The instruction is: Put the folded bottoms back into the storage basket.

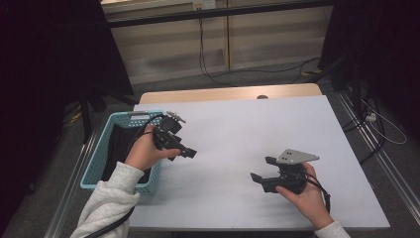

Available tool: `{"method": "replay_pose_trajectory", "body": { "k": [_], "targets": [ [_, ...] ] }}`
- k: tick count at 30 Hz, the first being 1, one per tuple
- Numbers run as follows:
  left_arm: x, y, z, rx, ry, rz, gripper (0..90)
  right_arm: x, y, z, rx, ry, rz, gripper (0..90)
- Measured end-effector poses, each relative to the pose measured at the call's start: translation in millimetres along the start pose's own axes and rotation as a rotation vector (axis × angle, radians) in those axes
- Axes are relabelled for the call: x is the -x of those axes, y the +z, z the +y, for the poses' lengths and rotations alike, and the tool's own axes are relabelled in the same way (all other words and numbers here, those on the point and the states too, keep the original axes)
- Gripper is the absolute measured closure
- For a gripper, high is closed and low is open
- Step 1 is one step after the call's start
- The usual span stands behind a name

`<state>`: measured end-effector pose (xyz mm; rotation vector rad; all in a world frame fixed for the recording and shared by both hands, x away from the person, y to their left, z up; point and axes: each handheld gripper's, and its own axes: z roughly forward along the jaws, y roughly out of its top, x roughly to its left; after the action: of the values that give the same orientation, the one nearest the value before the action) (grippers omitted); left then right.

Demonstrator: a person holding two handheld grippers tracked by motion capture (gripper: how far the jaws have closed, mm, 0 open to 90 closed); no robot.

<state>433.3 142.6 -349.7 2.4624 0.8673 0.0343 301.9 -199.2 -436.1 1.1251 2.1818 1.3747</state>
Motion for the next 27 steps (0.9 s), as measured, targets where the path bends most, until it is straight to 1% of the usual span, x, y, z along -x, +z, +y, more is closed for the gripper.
{"method": "replay_pose_trajectory", "body": {
  "k": [2, 7, 8, 9, 12, 18, 19, 20, 23, 25, 27],
  "targets": [
    [2.1, 2.5, -1.2, 0.007, -0.003, -0.005, 18.0, 1.5, -1.8, -1.7, -0.002, 0.002, 0.000, 18.8],
    [8.3, 7.3, -5.0, 0.013, 0.013, -0.018, 17.6, 4.8, -5.9, -4.3, -0.009, 0.006, 0.006, 18.7],
    [10.0, 8.7, -6.3, 0.021, 0.006, -0.020, 17.6, 5.4, -6.7, -4.6, -0.009, 0.009, 0.002, 18.7],
    [11.0, 9.5, -7.5, 0.020, 0.012, -0.020, 17.6, 6.3, -7.3, -4.8, -0.009, 0.010, 0.002, 18.7],
    [14.5, 12.3, -11.2, 0.038, 0.016, -0.028, 17.3, 8.1, -9.0, -5.1, -0.007, 0.014, 0.001, 18.7],
    [22.3, 16.4, -18.6, 0.077, 0.023, -0.033, 17.1, 10.0, -11.6, -8.5, -0.024, 0.008, -0.001, 18.6],
    [23.5, 17.6, -19.8, 0.087, 0.018, -0.038, 17.1, 10.4, -12.3, -9.2, -0.029, 0.009, -0.001, 18.6],
    [24.1, 18.3, -20.8, 0.090, 0.023, -0.037, 17.1, 11.0, -13.1, -9.9, -0.029, 0.011, 0.000, 18.6],
    [26.2, 21.7, -23.7, 0.097, 0.019, -0.041, 16.9, 13.1, -15.6, -11.7, -0.031, 0.011, -0.002, 18.6],
    [26.9, 23.6, -25.8, 0.113, 0.017, -0.039, 16.9, 14.3, -17.3, -13.0, -0.033, 0.011, -0.003, 18.6],
    [27.7, 25.7, -28.2, 0.130, 0.004, -0.046, 16.8, 15.2, -19.1, -14.7, -0.036, 0.013, -0.006, 18.6]
  ]
}}
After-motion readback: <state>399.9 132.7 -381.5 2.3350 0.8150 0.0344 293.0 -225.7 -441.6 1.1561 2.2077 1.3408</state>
